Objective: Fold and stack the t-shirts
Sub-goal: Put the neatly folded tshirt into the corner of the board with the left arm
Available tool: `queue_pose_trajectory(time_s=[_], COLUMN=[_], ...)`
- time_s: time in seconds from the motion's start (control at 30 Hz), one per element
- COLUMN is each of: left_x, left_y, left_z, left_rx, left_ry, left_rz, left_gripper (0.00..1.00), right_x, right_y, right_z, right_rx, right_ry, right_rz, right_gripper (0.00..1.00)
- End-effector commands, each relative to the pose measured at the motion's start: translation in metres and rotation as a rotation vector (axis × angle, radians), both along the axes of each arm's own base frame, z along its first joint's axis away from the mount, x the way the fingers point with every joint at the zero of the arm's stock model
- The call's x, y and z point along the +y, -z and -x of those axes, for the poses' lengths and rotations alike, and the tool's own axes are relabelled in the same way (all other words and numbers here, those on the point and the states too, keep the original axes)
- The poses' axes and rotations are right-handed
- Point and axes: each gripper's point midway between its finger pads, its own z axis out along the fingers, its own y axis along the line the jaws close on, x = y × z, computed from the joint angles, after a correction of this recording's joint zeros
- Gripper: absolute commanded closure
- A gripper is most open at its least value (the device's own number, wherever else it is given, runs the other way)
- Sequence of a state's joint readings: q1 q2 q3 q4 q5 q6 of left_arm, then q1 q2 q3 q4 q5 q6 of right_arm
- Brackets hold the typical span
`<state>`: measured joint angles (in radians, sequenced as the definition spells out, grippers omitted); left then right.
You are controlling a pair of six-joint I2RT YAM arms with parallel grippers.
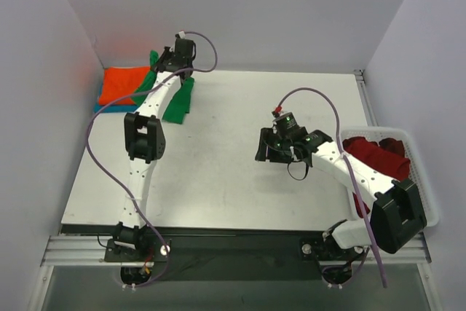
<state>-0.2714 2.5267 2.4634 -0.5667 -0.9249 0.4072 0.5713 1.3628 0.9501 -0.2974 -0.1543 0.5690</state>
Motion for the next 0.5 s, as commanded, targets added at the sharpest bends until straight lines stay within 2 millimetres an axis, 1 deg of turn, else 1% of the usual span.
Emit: queue_pose_trajectory(time_s=[0.0, 0.13, 0.33, 0.37, 0.47], left_x=[0.018, 0.028, 0.036, 0.038, 0.047], left_y=[-0.044, -0.055, -0.076, -0.077, -0.087], left_z=[-0.019, -0.028, -0.039, -0.041, -0.043], left_rx=[-0.139, -0.199, -0.270, -0.273, -0.303], left_ry=[-0.020, -0.016, 0.016, 0.019, 0.020], left_rz=[-0.031, -0.002, 0.000, 0.000, 0.008], left_gripper=[1.00, 1.00, 1.00, 1.00, 1.00], right_x=[-0.008, -0.010, -0.008, -0.008, -0.008], right_y=[0.003, 0.010, 0.017, 0.017, 0.020], right_z=[0.007, 0.009, 0.007, 0.006, 0.006], right_rx=[-0.002, 0.014, 0.037, 0.038, 0.045], right_ry=[-0.011, -0.013, -0.016, -0.013, -0.014], right_rz=[0.038, 0.056, 0.069, 0.070, 0.079], right_gripper=[0.47, 0.47, 0.48, 0.48, 0.48])
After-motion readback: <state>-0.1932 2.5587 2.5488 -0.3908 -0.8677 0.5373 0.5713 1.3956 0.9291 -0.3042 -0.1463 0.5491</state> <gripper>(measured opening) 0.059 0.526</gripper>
